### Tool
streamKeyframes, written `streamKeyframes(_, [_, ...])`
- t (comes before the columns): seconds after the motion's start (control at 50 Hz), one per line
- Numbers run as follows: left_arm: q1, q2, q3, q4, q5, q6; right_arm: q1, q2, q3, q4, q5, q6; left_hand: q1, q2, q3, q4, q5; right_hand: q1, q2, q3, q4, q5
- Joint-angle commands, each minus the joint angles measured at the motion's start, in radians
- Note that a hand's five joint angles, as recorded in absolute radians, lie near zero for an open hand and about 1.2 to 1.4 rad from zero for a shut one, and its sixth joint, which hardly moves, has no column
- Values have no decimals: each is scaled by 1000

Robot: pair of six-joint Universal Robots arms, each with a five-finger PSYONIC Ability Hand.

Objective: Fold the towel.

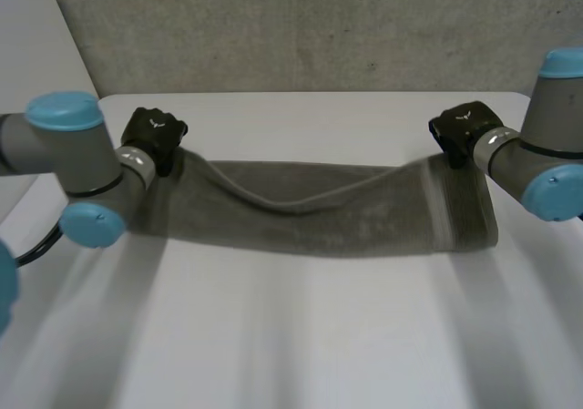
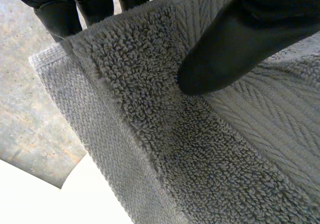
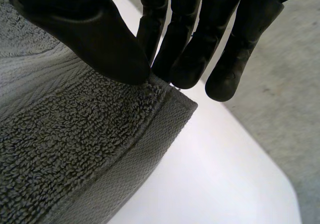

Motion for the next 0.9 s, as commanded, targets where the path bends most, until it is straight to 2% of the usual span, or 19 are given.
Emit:
streamKeyframes(0.02, [-17, -202, 341, -128, -62, 0, 14, 126, -153, -102, 27, 14, -56, -124, -156, -129, -271, 63, 78, 62, 56, 53])
streamKeyframes(0.16, [-17, -327, 523, -203, -86, 2, 19, 210, -236, -129, 54, 10, -56, -124, -156, -129, -271, 63, 78, 62, 56, 53])
streamKeyframes(0.34, [-17, -376, 562, -208, -101, 8, 17, 275, -309, -163, 93, 6, -56, -124, -156, -129, -271, 63, 78, 62, 56, 53])
streamKeyframes(0.36, [-19, -378, 561, -209, -103, 8, 17, 284, -312, -165, 91, 4, -172, -240, -272, -245, -386, -29, -14, -30, -36, -39])
streamKeyframes(0.38, [-19, -378, 561, -209, -103, 8, 17, 284, -312, -165, 91, 4, -173, -241, -273, -246, -388, -30, -15, -31, -37, -40])
streamKeyframes(0.4, [-20, -379, 559, -212, -105, 6, 17, 290, -312, -165, 94, 4, -385, -453, -485, -459, -600, -489, -474, -490, -496, -499])
streamKeyframes(0.42, [-28, -378, 557, -218, -106, 6, 17, 293, -312, -166, 97, 4, -870, -938, -969, -943, -1084, -944, -929, -945, -951, -954])
streamKeyframes(0.44, [-28, -378, 557, -218, -106, 6, 17, 293, -312, -166, 98, 4, -875, -943, -974, -948, -1089, -949, -933, -950, -955, -959])
streamKeyframes(0.46, [-39, -375, 557, -226, -106, 5, 19, 294, -309, -165, 96, 7, -1278, -1346, -1377, -1351, -1492, -1158, -1143, -1160, -1165, -1169])
streamKeyframes(0.6, [-63, -329, 554, -258, -100, -26, 22, 268, -266, -154, 87, 15, -1278, -1346, -1377, -1351, -1492, -1158, -1143, -1160, -1165, -1169])
streamKeyframes(0.64, [-65, -272, 541, -277, -97, -100, 26, 169, -194, -154, 79, 17, -1277, -1345, -1377, -1350, -1491, -1158, -1143, -1160, -1165, -1169])
streamKeyframes(0.66, [-65, -272, 541, -277, -97, -101, 26, 169, -194, -154, 79, 17, -1277, -1345, -1377, -1350, -1491, -1158, -1143, -1160, -1165, -1169])
streamKeyframes(0.7, [-65, -197, 490, -286, -80, -217, 17, 53, -78, -165, 70, 12, -1274, -1342, -1374, -1347, -1488, -1158, -1143, -1160, -1165, -1169])
streamKeyframes(0.72, [-65, -197, 490, -286, -80, -217, 17, 52, -77, -165, 70, 12, -1274, -1342, -1374, -1347, -1488, -1158, -1143, -1160, -1165, -1169])
streamKeyframes(0.74, [-63, -148, 447, -284, -59, -268, 14, 4, -25, -162, 61, 12, -1271, -1339, -1371, -1344, -1486, -1158, -1143, -1160, -1165, -1169])
streamKeyframes(0.76, [-63, -148, 447, -284, -59, -268, 14, 3, -25, -162, 61, 12, -1271, -1339, -1371, -1344, -1486, -1158, -1143, -1160, -1165, -1169])
streamKeyframes(0.8, [-56, -48, 323, -269, -1, -316, 14, -90, 79, -152, 42, 6, -1271, -1339, -1371, -1344, -1486, -1158, -1143, -1160, -1165, -1169])
streamKeyframes(0.82, [-56, -48, 323, -269, 0, -316, 14, -91, 80, -152, 42, 6, -1271, -1339, -1371, -1344, -1486, -1158, -1143, -1160, -1165, -1169])
streamKeyframes(0.9, [-46, 114, 90, -156, 70, -316, 11, -213, 257, -116, 25, 1, -1256, -1324, -1356, -1330, -1471, -1158, -1143, -1160, -1165, -1169])
